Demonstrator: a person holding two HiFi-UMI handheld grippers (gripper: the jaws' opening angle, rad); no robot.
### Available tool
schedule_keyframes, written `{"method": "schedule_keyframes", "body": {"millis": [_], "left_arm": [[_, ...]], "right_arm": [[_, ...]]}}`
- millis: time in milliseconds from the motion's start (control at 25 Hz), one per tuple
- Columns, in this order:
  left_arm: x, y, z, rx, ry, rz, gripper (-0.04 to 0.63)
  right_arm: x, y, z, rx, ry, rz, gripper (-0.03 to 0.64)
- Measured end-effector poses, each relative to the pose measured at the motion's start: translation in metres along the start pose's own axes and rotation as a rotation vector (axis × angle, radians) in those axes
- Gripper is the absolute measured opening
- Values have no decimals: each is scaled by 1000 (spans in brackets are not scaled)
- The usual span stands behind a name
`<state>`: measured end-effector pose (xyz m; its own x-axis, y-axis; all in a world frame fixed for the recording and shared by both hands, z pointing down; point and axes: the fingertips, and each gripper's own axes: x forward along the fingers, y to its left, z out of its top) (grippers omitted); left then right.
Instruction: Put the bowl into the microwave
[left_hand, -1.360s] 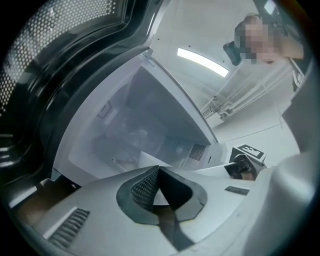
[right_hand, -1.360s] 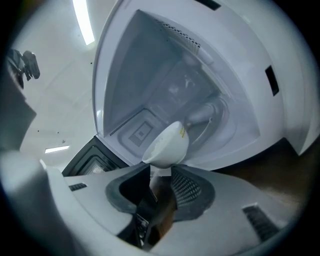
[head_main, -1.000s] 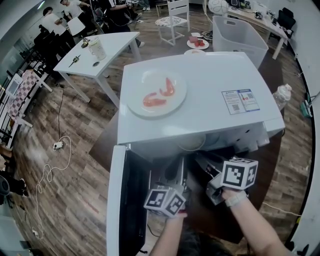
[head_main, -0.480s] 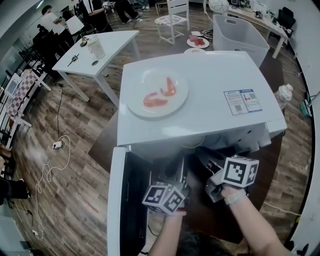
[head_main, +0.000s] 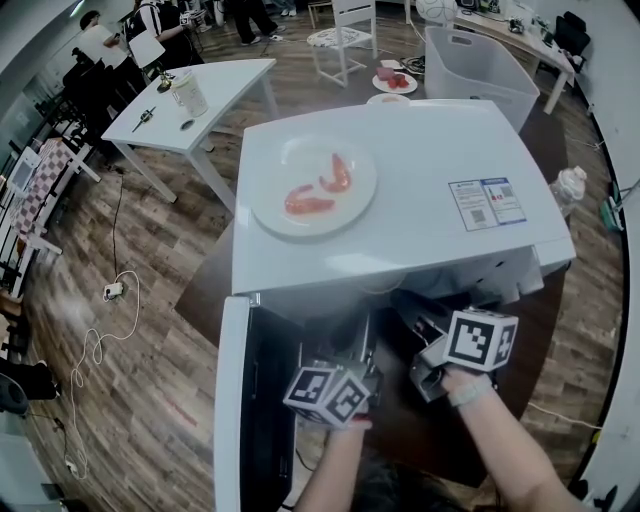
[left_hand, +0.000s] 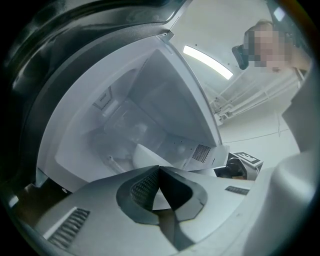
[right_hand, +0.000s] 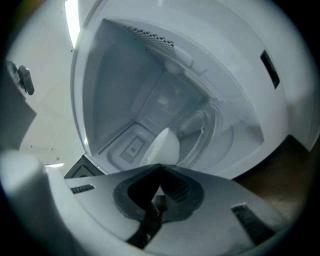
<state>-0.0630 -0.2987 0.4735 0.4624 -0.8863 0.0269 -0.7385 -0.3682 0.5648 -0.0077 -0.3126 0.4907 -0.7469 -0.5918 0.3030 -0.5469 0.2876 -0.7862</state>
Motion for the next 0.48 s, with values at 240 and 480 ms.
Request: {"method": "schedule_keyframes", "body": {"millis": [240, 480], "left_arm": [[1, -1, -5, 13, 20, 3, 12], [0, -4, -9, 43, 38, 6, 12]], "right_arm": [[0, 6, -2, -71, -4, 31, 5], [-2, 14, -6, -218, -25, 55, 6]]}}
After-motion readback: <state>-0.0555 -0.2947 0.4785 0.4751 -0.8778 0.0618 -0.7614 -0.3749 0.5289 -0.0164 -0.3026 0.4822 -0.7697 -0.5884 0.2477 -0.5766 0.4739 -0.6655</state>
